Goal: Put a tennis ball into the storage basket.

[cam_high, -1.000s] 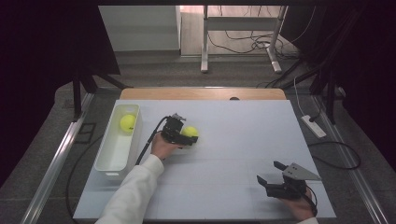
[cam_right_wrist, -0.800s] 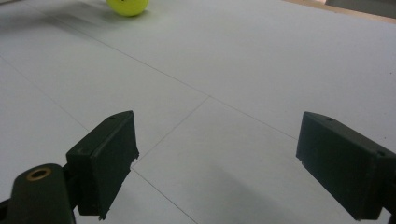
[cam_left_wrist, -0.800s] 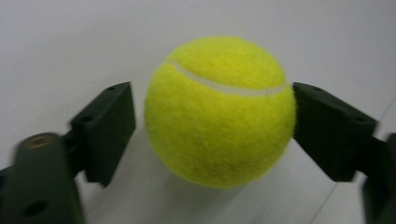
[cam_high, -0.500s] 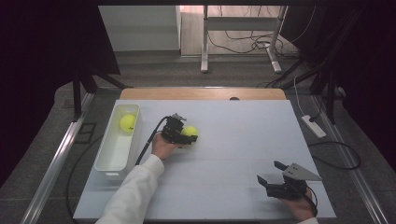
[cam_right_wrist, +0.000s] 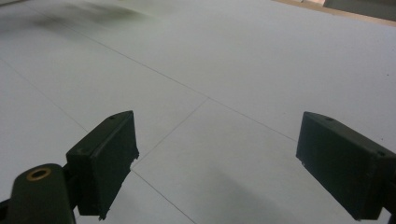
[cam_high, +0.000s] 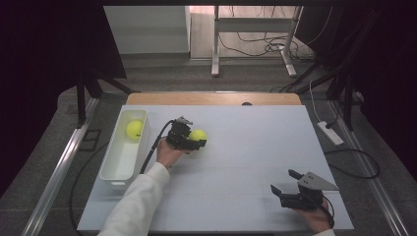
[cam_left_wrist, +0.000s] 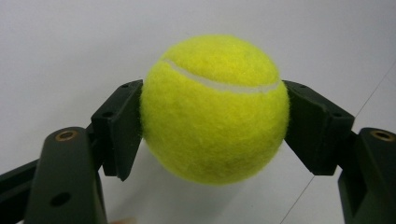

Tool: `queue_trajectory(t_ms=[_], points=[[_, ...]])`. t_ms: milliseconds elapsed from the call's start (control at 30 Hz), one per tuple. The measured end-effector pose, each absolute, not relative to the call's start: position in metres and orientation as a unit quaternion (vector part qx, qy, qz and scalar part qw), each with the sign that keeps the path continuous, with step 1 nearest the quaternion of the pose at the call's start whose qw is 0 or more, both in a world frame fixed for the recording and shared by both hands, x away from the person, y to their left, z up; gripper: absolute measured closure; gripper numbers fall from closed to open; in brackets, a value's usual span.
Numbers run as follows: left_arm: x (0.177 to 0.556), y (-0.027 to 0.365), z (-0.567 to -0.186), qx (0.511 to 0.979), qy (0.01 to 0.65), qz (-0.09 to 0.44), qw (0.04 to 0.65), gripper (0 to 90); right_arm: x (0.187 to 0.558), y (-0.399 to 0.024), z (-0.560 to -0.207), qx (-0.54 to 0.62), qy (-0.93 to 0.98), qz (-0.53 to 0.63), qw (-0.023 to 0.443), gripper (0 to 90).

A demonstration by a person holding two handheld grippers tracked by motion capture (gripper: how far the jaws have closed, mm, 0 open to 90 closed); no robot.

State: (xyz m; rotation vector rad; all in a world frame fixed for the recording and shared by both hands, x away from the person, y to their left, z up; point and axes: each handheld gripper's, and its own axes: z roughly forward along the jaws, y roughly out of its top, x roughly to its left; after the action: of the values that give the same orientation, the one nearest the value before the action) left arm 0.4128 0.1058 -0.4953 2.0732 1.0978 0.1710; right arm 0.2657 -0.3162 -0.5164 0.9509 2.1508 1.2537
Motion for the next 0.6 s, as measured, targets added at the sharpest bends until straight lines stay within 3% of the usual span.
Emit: queue_trajectory(t_ms=[600], points=[[0.402, 0.109, -0.478, 0.804, 0.417, 0.077, 0.417, 26.9, 0.266, -0.316, -0.516, 0.346, 0.783, 0.459, 0.237, 12.3]])
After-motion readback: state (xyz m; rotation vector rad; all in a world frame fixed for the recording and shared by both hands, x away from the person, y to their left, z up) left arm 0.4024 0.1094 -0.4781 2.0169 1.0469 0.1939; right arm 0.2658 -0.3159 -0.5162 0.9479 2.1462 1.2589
